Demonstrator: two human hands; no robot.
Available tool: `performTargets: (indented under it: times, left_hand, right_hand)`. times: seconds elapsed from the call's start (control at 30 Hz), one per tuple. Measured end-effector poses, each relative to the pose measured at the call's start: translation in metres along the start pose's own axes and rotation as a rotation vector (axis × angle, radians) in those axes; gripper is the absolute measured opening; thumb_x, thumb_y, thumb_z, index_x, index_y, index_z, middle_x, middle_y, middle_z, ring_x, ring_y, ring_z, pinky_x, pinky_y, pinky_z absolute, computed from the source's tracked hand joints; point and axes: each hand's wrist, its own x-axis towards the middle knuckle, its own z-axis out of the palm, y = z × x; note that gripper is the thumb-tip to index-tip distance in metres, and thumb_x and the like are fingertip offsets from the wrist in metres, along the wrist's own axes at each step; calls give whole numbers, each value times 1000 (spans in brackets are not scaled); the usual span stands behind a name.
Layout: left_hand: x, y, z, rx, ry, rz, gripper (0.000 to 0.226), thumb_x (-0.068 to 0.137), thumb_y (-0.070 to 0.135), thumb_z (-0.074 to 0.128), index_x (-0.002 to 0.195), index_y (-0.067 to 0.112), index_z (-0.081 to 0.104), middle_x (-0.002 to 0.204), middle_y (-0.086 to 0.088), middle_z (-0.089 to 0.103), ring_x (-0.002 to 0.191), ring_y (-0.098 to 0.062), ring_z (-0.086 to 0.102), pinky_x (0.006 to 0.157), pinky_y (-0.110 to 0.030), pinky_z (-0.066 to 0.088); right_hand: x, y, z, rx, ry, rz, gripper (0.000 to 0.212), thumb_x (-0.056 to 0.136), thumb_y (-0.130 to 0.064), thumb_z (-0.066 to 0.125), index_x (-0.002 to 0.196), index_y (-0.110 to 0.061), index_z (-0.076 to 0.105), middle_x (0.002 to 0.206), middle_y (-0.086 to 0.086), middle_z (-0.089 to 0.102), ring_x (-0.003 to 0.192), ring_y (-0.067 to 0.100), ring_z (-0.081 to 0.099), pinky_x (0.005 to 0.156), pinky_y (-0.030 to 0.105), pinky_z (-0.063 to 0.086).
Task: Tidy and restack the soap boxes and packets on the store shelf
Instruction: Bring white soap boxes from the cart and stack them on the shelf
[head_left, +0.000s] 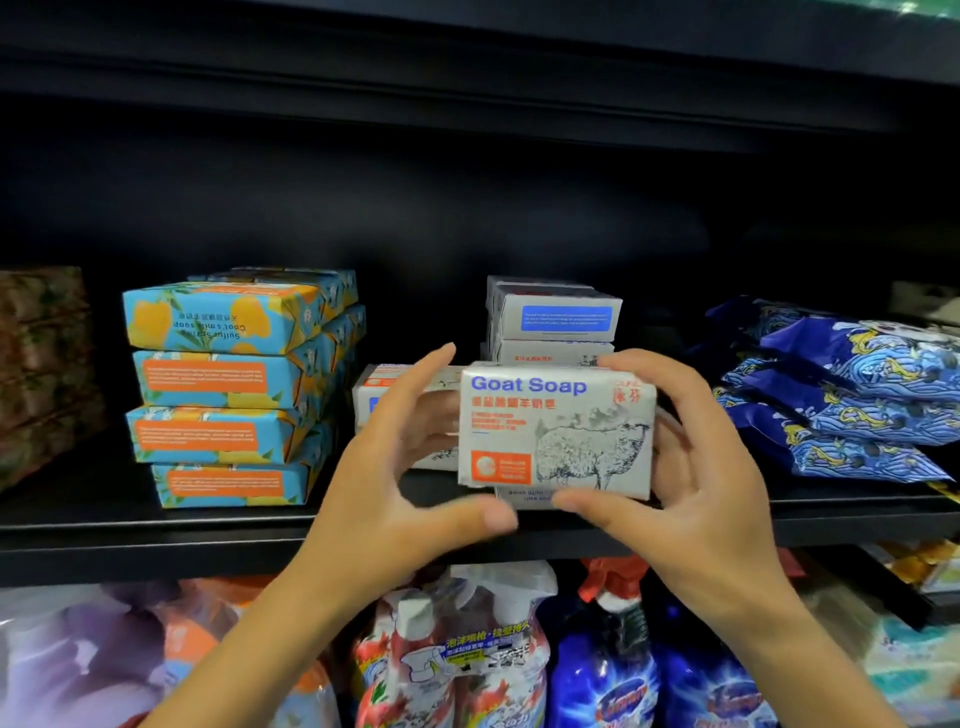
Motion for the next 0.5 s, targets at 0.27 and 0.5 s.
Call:
performTargets:
  times: [0.27,0.5]
  left_hand:
    - [11,6,3,-61,37,-18,53,54,29,86,103,20,65,103,15,70,95,-7,68,77,-19,54]
    - [7,-2,8,130,124,137,38,64,31,79,97,29,62,98,15,68,95,-6,65,79,-24,53]
  right_hand:
    - [-3,4,1,-99,-71,-81,62,67,-21,77,118,-33,44,131,-16,47,124,14,48,90,22,48]
    - [3,-5,-14,-208,-149,19,53,68,-47,71,117,-31,58,116,-15,60,112,6,56,89,13,42]
